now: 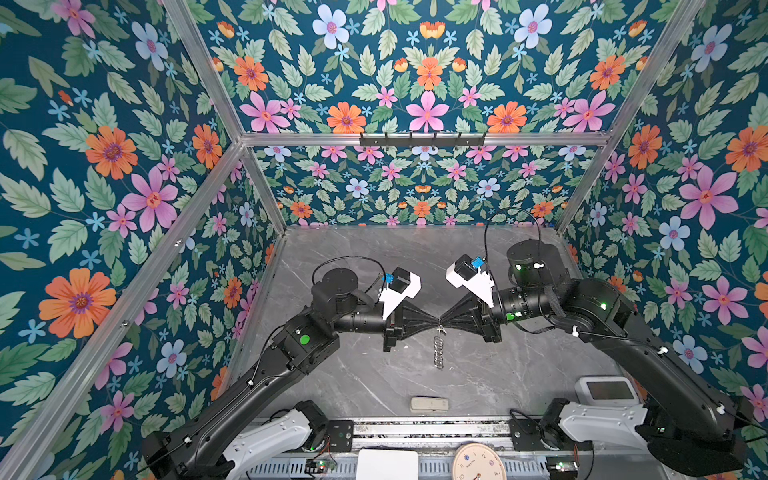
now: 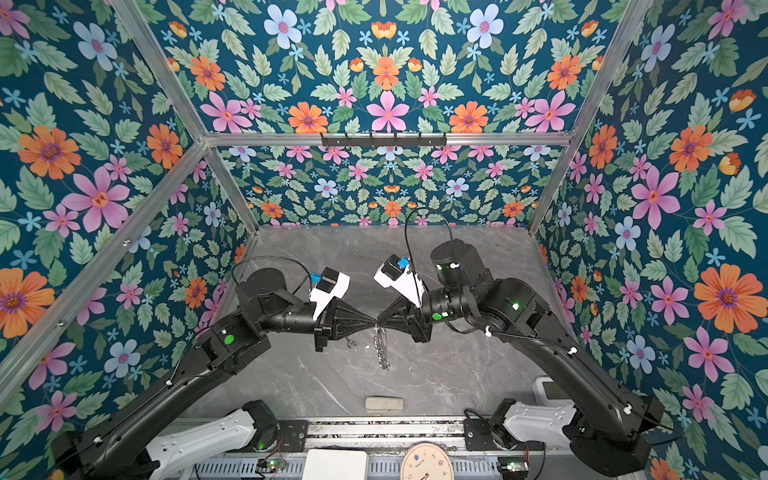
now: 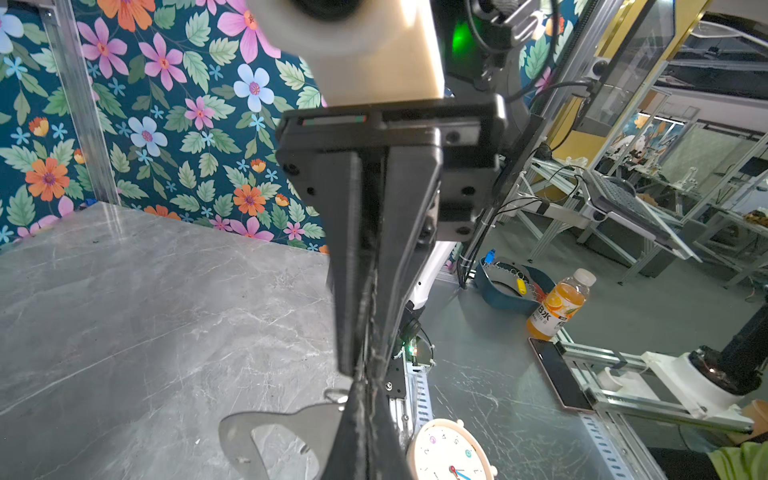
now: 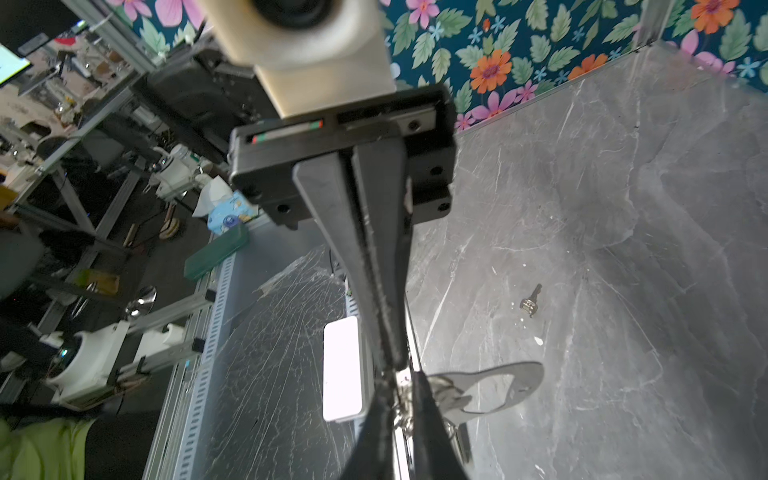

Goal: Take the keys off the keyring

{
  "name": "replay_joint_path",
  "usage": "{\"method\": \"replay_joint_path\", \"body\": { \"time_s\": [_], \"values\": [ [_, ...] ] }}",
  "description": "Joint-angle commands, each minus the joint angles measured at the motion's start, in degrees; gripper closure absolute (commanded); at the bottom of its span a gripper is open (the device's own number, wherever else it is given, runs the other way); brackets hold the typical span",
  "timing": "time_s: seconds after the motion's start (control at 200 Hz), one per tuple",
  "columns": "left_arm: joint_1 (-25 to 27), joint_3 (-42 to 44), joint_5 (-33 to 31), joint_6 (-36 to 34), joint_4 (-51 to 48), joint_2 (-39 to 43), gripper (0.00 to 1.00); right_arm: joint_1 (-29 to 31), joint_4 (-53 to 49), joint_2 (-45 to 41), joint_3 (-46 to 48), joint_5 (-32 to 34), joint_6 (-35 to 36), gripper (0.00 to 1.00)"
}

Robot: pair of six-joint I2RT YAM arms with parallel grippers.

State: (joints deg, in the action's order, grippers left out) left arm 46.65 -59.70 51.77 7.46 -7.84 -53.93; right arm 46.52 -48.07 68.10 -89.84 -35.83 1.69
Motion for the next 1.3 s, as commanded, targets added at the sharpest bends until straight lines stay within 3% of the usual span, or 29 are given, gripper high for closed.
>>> {"method": "replay_joint_path", "body": {
  "time_s": [0.0, 0.2, 0.44, 0.865, 0.99, 1.295],
  "values": [
    [0.1, 1.4, -0.6, -0.5, 5.8, 1.4, 1.00, -0.1, 8.1, -1.7, 1.7, 1.7, -1.4, 0.69],
    [0.1, 5.0, -3.1, 0.4, 11.8, 4.5, 1.00, 0.0, 20.7, -8.9, 12.0, 5.5, -2.7, 0.61],
    [0.1, 8.5, -6.7, 2.0, 18.4, 7.4, 1.00, 0.3, 33.0, -15.6, 23.7, 3.6, -4.6, 0.55],
    [0.1, 10.0, -9.9, 4.0, 21.4, 8.6, 1.00, 3.4, 35.1, -14.5, 26.2, 6.0, -4.1, 0.54],
    [0.0, 10.4, -9.6, 4.5, 22.4, 8.8, 1.00, 3.6, 34.9, -14.0, 26.1, 6.6, -4.1, 0.56],
    [0.1, 11.1, -9.5, 5.5, 24.0, 9.1, 1.00, 4.5, 33.8, -12.5, 24.9, 9.4, -3.5, 0.74]
  ]
}}
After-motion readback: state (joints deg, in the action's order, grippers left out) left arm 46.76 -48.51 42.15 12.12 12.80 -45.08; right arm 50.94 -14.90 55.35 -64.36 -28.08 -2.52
